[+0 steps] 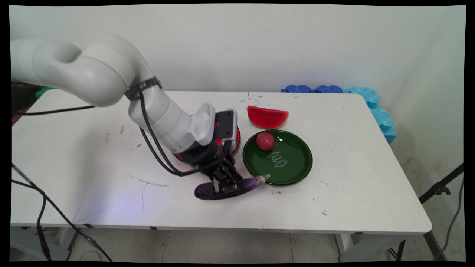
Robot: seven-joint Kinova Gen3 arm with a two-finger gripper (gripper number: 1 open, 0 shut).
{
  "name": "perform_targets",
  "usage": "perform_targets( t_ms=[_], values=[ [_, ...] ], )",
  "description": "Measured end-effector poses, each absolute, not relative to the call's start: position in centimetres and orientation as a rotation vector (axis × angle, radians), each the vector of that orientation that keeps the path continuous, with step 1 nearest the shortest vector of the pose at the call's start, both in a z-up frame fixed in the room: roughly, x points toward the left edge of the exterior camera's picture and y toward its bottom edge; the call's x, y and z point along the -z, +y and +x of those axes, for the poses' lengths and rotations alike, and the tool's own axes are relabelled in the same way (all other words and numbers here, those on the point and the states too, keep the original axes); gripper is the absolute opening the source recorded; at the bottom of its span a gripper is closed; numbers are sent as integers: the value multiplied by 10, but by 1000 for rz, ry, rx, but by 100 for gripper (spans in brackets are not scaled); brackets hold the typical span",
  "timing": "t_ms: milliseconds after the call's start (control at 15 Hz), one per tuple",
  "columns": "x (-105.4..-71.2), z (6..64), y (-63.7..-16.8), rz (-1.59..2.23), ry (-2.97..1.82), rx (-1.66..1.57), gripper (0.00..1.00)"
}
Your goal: Place the picked object on the table
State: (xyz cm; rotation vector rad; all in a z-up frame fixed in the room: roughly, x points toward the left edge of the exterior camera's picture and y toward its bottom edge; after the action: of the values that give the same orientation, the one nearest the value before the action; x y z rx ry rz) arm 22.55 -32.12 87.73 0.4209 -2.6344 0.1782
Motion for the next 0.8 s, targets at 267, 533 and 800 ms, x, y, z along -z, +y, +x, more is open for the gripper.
perform_targets(
  t_ms=[267,533,800],
  values=[
    [-864,222,-320,404,-2635,-188,0],
    [-852,221,-319,403,-2632,-197,0],
    [-846,222,-318,401,-2629,-202,100]
  ],
)
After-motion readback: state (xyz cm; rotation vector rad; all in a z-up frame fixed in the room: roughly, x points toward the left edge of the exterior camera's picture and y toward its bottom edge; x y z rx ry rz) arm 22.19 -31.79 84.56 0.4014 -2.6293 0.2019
